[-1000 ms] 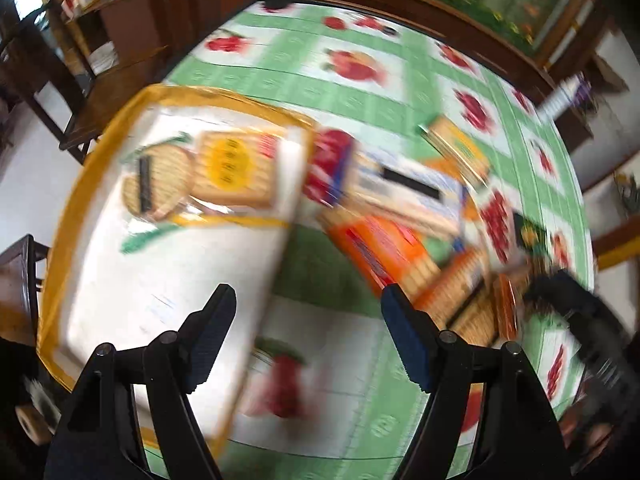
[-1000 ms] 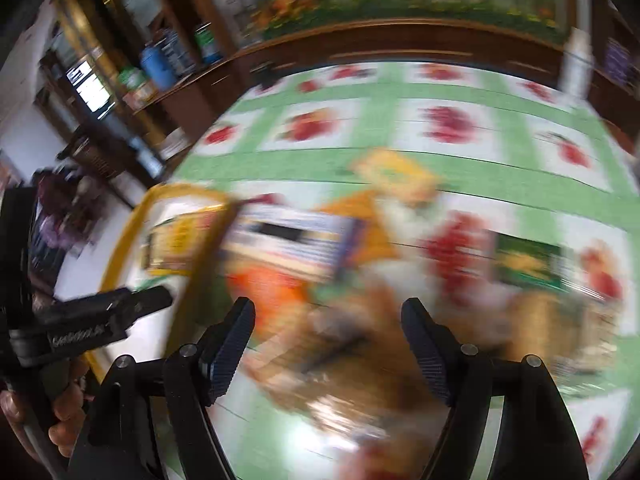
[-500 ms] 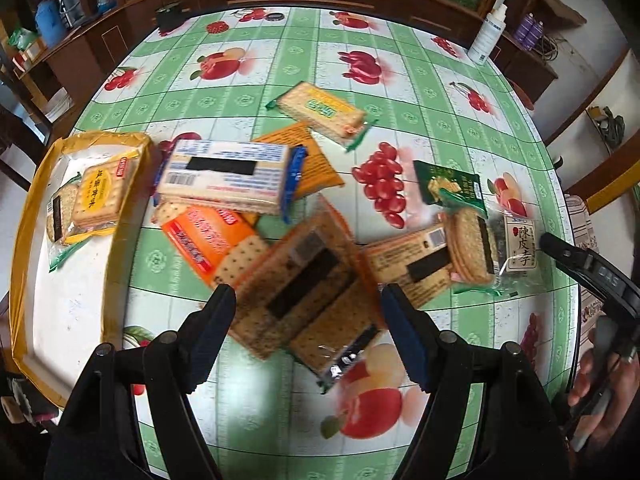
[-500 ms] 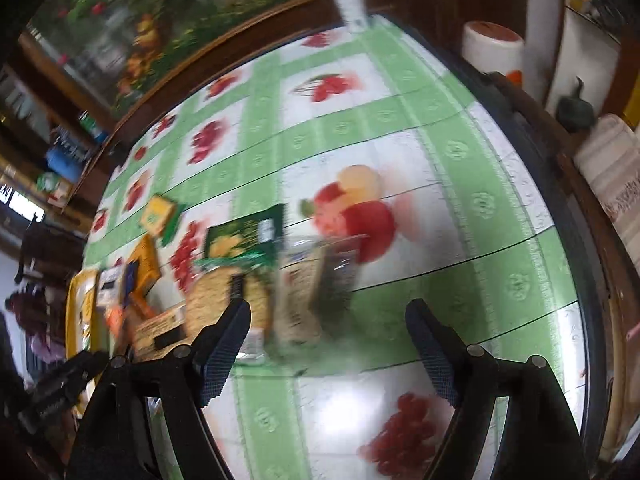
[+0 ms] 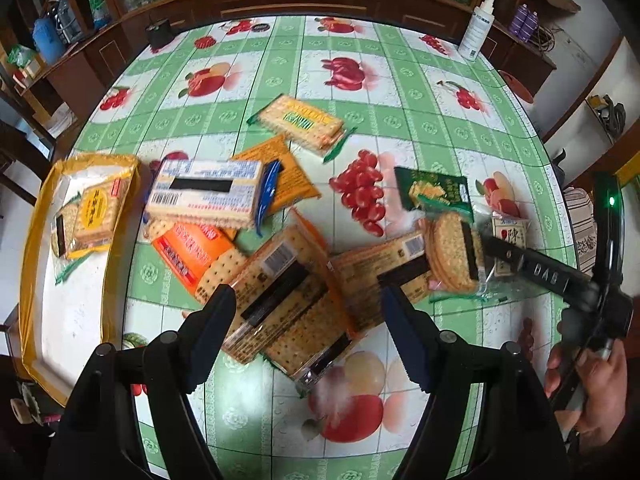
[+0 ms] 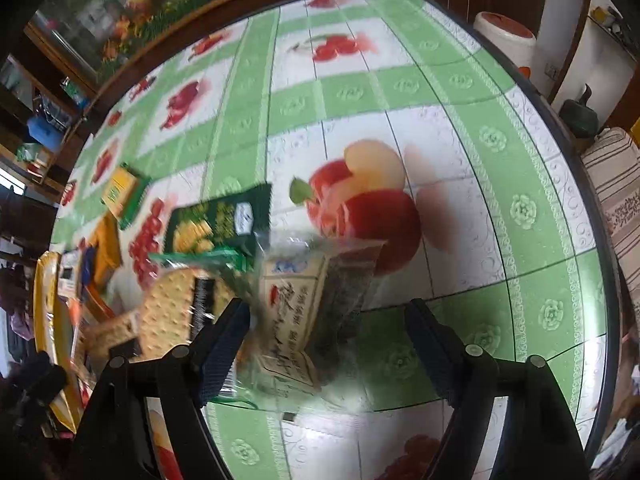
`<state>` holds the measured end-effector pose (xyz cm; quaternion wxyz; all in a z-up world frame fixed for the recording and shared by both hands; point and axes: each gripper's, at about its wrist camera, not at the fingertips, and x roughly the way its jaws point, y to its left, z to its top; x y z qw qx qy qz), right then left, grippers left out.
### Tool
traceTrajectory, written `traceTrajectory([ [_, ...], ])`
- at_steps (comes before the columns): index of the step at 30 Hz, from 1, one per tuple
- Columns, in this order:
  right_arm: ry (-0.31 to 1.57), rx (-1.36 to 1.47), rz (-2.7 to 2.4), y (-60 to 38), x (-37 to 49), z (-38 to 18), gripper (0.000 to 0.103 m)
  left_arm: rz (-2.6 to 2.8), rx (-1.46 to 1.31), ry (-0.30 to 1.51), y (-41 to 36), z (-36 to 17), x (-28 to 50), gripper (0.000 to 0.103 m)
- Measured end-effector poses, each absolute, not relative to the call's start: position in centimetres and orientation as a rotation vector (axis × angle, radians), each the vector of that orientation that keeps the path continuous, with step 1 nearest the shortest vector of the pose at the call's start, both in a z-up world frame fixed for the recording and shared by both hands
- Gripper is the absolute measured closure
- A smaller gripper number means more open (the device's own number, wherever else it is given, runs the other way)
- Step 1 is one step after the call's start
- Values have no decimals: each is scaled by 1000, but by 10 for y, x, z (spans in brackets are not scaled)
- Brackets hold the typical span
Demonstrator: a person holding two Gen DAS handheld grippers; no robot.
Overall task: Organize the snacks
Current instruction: 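Move both tools back over the snack pile, then grasp the clear plum pack with the right tool while the left grasps another round cracker pack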
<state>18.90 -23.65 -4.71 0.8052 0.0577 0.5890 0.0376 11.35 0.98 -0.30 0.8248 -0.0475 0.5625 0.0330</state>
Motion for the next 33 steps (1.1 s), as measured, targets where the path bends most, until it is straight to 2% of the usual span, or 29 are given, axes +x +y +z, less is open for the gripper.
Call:
traceTrajectory([
  [6, 1260, 137, 120, -254, 179, -43, 51, 48, -67, 1196, -17, 2, 139, 28],
  [19, 1287, 116, 55, -334, 147, -35, 50, -33, 64, 1322, -111, -42, 180, 28],
  [23, 1283, 96, 67, -337, 145, -34, 49, -48, 67, 1365, -124, -59, 183, 28],
  [29, 1280, 41, 69, -328, 147, -35, 47, -49, 102, 1337, -139, -65, 184, 28],
  [33, 1263, 5, 64, -323, 147, -36, 49, -115, 7, 1366, -147, -68, 178, 29],
])
